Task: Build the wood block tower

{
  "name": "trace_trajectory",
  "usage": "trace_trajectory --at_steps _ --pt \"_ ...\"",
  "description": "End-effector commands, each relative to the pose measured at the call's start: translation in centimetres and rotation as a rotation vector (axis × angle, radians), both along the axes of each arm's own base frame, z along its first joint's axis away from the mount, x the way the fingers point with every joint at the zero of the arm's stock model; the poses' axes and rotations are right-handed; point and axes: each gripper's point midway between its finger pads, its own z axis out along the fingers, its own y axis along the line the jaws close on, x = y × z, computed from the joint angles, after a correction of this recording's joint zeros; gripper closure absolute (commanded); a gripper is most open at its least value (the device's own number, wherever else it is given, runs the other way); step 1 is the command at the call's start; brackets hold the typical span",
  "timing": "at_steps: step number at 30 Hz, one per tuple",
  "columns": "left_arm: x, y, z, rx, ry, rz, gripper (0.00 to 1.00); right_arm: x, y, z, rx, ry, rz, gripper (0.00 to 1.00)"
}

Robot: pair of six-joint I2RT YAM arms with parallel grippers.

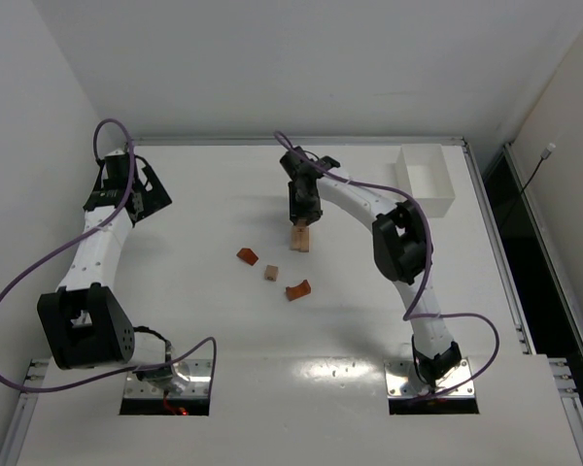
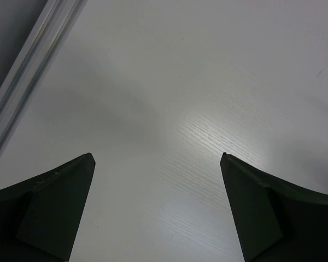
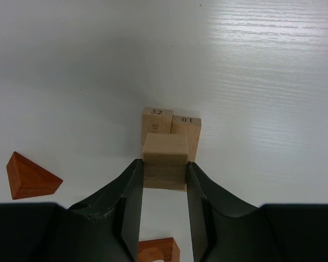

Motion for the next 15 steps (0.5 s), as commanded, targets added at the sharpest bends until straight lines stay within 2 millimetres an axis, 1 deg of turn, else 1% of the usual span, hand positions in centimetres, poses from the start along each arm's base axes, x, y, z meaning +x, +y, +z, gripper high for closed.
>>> trace_trajectory --at_steps 1,5,7,8,11,12,13,15 --pt "0.70 -0.26 0.80 0.001 -0.037 -0.003 0.00 1.12 0.63 0.66 0.005 -0.047 -0.006 1.00" --pt "0.70 -0.26 0.80 0.001 -0.037 -0.003 0.00 1.12 0.63 0.66 0.005 -0.047 -0.006 1.00" --pt "0.77 -0.25 0.48 0.000 -0.028 -0.003 0.00 1.12 0.63 0.66 0.005 -0.047 -0.006 1.00" --pt "0.77 -0.25 0.48 0.000 -0.028 -0.003 0.00 1.07 0.60 0.21 0.000 -0.039 -0.006 1.00" --pt "0.77 -0.25 0.48 0.000 -0.028 -0.003 0.00 1.27 0.73 0.50 0.005 -0.047 -0.006 1.00" --pt "0.77 -0.25 0.48 0.000 -0.028 -0.003 0.00 1.18 0.87 0.50 0.012 -0.042 -0.003 0.99" --pt "0.77 -0.25 0.48 0.000 -0.028 -0.003 0.00 1.36 0.99 0.56 0.017 -0.049 -0.003 0.92" --pt "0.77 -0.25 0.48 0.000 -0.028 -0.003 0.00 1.36 1.00 0.56 0.017 -0.049 -0.003 0.88"
